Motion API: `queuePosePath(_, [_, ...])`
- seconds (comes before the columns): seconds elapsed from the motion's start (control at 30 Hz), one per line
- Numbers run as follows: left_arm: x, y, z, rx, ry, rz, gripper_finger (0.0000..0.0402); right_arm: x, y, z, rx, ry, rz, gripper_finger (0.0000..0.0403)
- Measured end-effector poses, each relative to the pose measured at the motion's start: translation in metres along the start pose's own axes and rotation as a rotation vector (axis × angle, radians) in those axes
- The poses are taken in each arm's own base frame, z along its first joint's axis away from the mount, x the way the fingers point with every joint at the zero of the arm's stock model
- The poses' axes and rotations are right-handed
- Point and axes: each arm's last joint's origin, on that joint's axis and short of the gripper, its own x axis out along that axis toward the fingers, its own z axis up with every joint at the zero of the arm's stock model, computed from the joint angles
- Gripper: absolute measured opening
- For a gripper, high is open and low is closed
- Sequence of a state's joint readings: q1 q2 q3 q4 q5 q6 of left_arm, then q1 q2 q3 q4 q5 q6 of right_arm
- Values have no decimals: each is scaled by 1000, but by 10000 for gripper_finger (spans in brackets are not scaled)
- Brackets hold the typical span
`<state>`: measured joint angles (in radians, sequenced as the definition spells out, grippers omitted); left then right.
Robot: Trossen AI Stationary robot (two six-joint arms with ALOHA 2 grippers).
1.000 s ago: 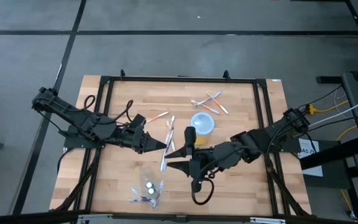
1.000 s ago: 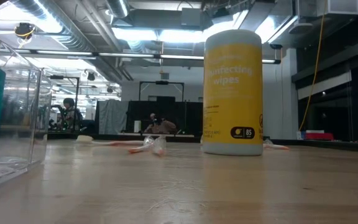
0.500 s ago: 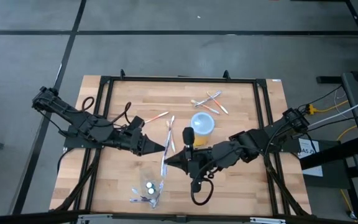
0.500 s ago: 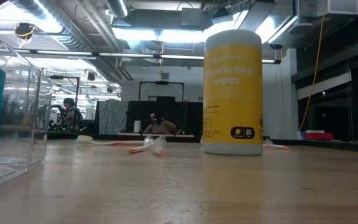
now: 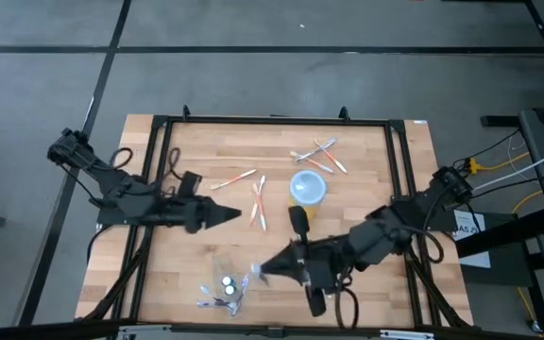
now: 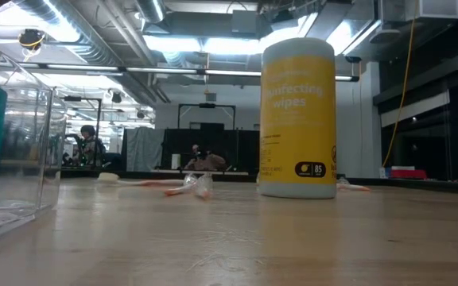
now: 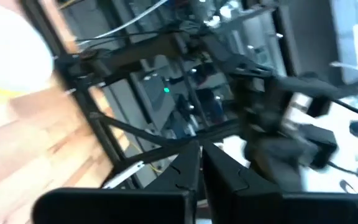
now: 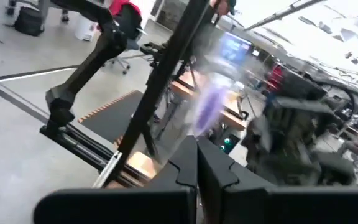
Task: Pick & Place toothbrushing station
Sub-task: Put the bottom violet toothbrush into the right side of the transparent organizer
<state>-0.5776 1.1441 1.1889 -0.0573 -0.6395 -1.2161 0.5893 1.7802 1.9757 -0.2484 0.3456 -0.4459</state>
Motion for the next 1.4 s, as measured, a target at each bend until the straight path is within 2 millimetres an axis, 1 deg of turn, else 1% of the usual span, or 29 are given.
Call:
queuePosePath(0.13, [-15, -7, 4, 73, -23, -24, 46, -1, 1, 1, 50, 8, -11, 1])
queuePosePath(0.2, [-23, -11, 4, 128, -50, -23, 63, 1, 4, 0, 91, -10, 40, 1])
queuePosePath(0.27, [-32, -14, 1, 193, -68, -20, 77, 8, 11, -5, 118, -14, 95, 1])
queuePosePath(0.33, [-42, -17, -5, 277, -95, -1, 85, 21, 21, -14, 139, -19, 149, 1])
queuePosePath(0.43, [-57, -20, -15, 396, -151, 52, 86, 40, 31, -26, 185, -37, 201, 1])
queuePosePath(0.53, [-74, -23, -26, 497, -205, 113, 77, 53, 39, -35, 241, -52, 238, 0])
queuePosePath(0.63, [-86, -24, -38, 567, -221, 147, 65, 62, 48, -44, 272, -34, 266, 0])
queuePosePath(0.7, [-91, -24, -46, 580, -221, 152, 58, 63, 50, -45, 297, -33, 278, 0])
queuePosePath(0.8, [-94, -24, -58, 615, -217, 158, 49, 69, 54, -49, 327, -43, 293, 0])
queuePosePath(0.93, [-92, -24, -70, 665, -229, 176, 45, 85, 70, -67, 359, -19, 333, 0])
queuePosePath(1.03, [-89, -26, -76, 711, -228, 185, 45, 93, 77, -73, 389, -48, 351, 0])
queuePosePath(1.17, [-85, -31, -80, 742, -234, 196, 45, 102, 86, -84, 402, -23, 360, 0])
queuePosePath(1.33, [-81, -37, -83, 784, -232, 202, 45, 108, 88, -90, 414, -31, 351, 0])
queuePosePath(1.4, [-81, -39, -82, 796, -234, 205, 45, 114, 93, -100, 418, -10, 352, 0])
